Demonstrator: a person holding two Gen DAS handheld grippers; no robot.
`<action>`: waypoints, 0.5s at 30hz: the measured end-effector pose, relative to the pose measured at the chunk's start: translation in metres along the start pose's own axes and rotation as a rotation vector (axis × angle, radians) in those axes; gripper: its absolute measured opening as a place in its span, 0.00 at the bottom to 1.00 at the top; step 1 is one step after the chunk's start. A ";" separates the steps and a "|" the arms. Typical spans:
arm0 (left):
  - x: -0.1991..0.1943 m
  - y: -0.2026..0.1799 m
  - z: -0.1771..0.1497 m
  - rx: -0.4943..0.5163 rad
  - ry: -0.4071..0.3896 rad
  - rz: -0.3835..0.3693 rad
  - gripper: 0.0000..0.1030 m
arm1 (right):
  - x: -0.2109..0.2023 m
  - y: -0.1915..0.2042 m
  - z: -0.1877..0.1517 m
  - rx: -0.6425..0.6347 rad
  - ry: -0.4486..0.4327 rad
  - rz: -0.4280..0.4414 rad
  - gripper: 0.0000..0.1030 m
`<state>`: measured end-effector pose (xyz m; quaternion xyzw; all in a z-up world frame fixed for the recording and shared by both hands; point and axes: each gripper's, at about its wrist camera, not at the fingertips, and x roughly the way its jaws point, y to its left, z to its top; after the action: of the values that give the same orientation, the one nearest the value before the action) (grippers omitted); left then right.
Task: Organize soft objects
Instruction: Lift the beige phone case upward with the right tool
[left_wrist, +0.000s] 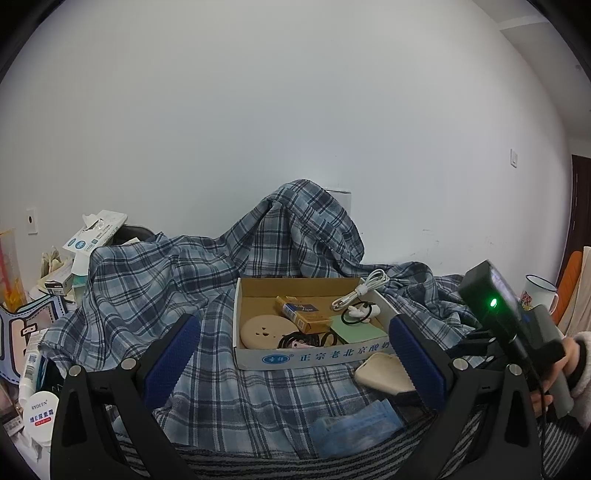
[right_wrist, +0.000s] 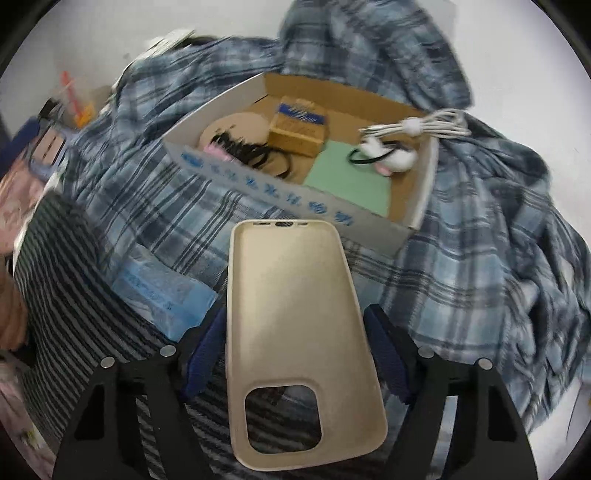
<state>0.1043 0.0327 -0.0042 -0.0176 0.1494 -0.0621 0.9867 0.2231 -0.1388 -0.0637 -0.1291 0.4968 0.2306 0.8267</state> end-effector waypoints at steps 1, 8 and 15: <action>0.000 0.000 0.000 0.001 0.001 0.000 1.00 | -0.004 -0.005 0.000 0.047 0.006 -0.012 0.71; -0.001 -0.001 0.001 0.013 -0.002 -0.001 1.00 | -0.019 -0.019 -0.017 0.212 0.061 -0.063 0.72; -0.001 -0.003 0.000 0.020 -0.005 -0.002 1.00 | -0.006 0.003 -0.028 0.067 0.115 -0.107 0.73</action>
<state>0.1027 0.0303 -0.0034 -0.0081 0.1463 -0.0642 0.9871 0.1978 -0.1497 -0.0713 -0.1409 0.5433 0.1617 0.8117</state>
